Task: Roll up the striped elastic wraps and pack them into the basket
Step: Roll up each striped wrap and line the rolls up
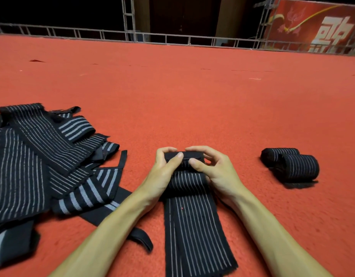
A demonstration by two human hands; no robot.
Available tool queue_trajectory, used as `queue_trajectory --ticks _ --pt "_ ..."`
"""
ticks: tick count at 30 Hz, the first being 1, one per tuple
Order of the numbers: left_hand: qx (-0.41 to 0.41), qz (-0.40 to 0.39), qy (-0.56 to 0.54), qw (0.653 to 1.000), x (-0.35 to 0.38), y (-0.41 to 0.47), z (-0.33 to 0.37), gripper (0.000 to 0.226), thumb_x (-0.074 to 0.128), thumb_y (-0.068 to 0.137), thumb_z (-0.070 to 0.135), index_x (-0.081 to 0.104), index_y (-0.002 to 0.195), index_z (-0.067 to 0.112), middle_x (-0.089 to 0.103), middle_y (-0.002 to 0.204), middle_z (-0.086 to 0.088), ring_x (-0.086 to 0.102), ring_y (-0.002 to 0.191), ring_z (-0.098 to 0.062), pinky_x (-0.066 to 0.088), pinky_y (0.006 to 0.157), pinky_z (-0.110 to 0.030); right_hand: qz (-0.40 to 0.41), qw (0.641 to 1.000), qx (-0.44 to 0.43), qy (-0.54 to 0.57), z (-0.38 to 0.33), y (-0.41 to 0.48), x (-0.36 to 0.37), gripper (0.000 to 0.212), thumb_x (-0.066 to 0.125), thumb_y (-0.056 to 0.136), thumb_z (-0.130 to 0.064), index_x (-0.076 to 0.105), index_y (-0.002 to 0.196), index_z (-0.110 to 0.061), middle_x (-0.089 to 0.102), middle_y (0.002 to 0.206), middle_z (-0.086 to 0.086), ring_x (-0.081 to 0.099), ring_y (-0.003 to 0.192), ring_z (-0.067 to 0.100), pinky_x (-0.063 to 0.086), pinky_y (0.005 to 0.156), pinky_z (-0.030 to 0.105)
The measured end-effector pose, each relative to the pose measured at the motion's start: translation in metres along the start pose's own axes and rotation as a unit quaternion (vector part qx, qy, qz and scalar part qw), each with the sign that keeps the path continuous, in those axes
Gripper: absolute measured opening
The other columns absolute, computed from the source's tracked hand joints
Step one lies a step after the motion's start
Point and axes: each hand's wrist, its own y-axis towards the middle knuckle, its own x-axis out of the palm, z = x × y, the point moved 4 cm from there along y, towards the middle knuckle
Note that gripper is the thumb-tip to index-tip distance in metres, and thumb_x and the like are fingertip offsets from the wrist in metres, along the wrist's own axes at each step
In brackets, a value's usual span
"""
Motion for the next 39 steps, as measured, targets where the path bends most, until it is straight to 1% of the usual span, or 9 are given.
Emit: queue_trajectory --ticks 5,10,14,16,19,22,25,34,39 --pt "-0.017 0.026 0.025 0.999 0.0 0.001 0.0 0.03 0.046 0.093 0.044 0.049 0.114 0.022 0.066 0.094 0.004 0.067 0.076 0.001 0.049 0.068 -0.019 -0.014 0.998 0.035 0.054 0.002 -0.001 -0.001 0.031 0.07 0.076 0.006 0.072 0.098 -0.015 0.073 0.087 0.006 0.068 0.08 0.018 0.054 0.068 0.024" --pt "0.025 0.045 0.031 0.998 -0.002 0.0 0.003 0.021 0.051 0.095 0.027 0.053 0.109 0.012 0.065 0.091 0.001 0.065 0.074 -0.001 0.05 0.066 -0.016 -0.036 0.995 0.043 0.086 0.0 -0.002 0.001 0.028 0.072 0.073 -0.006 0.069 0.101 -0.009 0.071 0.087 0.003 0.065 0.078 0.014 0.052 0.065 0.021" --pt "0.049 0.028 0.006 0.998 -0.005 0.001 0.003 0.026 0.071 0.08 0.028 0.06 0.102 0.018 0.064 0.093 -0.003 0.062 0.085 -0.014 0.051 0.075 -0.028 -0.004 0.998 0.031 0.054 0.001 0.0 0.001 0.027 0.066 0.086 -0.03 0.07 0.106 -0.013 0.07 0.097 0.006 0.065 0.089 0.019 0.053 0.077 0.031" --pt "0.057 0.022 -0.007 0.998 -0.006 0.001 0.003 0.021 0.068 0.074 0.024 0.064 0.095 0.022 0.064 0.091 -0.002 0.062 0.083 -0.016 0.051 0.074 -0.031 0.015 0.999 0.031 0.005 0.006 0.002 0.0 0.032 0.063 0.086 -0.041 0.071 0.107 -0.018 0.071 0.105 0.005 0.066 0.101 0.025 0.05 0.091 0.04" --pt "0.071 0.035 -0.01 0.997 -0.007 0.001 0.005 0.021 0.062 0.069 0.015 0.064 0.089 0.021 0.063 0.083 0.0 0.058 0.078 -0.017 0.049 0.071 -0.033 0.009 0.998 0.039 -0.051 0.009 0.002 0.003 0.036 0.058 0.089 -0.048 0.071 0.101 -0.017 0.073 0.099 0.0 0.067 0.097 0.02 0.05 0.089 0.038" --pt "0.074 0.047 0.013 0.996 -0.006 0.0 0.005 0.024 0.056 0.067 0.015 0.06 0.09 0.018 0.06 0.081 0.0 0.055 0.074 -0.013 0.046 0.067 -0.028 0.022 0.993 0.02 -0.11 0.008 0.003 0.003 0.026 0.057 0.093 -0.04 0.072 0.096 -0.018 0.072 0.092 -0.008 0.065 0.089 0.007 0.048 0.086 0.03" --pt "0.056 0.033 0.012 0.998 -0.003 0.001 0.002 0.026 0.054 0.067 0.015 0.059 0.091 0.02 0.06 0.084 -0.002 0.054 0.077 -0.014 0.045 0.07 -0.03 0.042 0.993 0.004 -0.11 0.007 0.003 0.002 0.016 0.062 0.092 -0.026 0.072 0.097 -0.015 0.073 0.095 -0.001 0.065 0.09 0.008 0.048 0.085 0.026" --pt "-0.005 0.013 -0.023 1.0 -0.001 0.001 -0.002 0.046 0.061 0.079 0.048 0.049 0.116 0.024 0.067 0.096 0.002 0.067 0.085 -0.01 0.051 0.076 -0.03 0.004 0.999 -0.014 0.041 0.003 -0.001 0.004 0.019 0.069 0.073 -0.013 0.065 0.091 -0.018 0.065 0.086 -0.003 0.061 0.079 0.013 0.052 0.069 0.027" --pt "0.015 0.058 -0.015 0.998 -0.003 0.0 0.003 0.021 0.057 0.089 0.032 0.056 0.104 0.017 0.067 0.09 0.003 0.066 0.075 -0.004 0.051 0.067 -0.022 -0.016 0.998 -0.036 0.038 0.004 0.0 0.006 0.017 0.068 0.074 -0.011 0.065 0.087 -0.021 0.066 0.096 0.001 0.06 0.087 0.016 0.05 0.075 0.03"
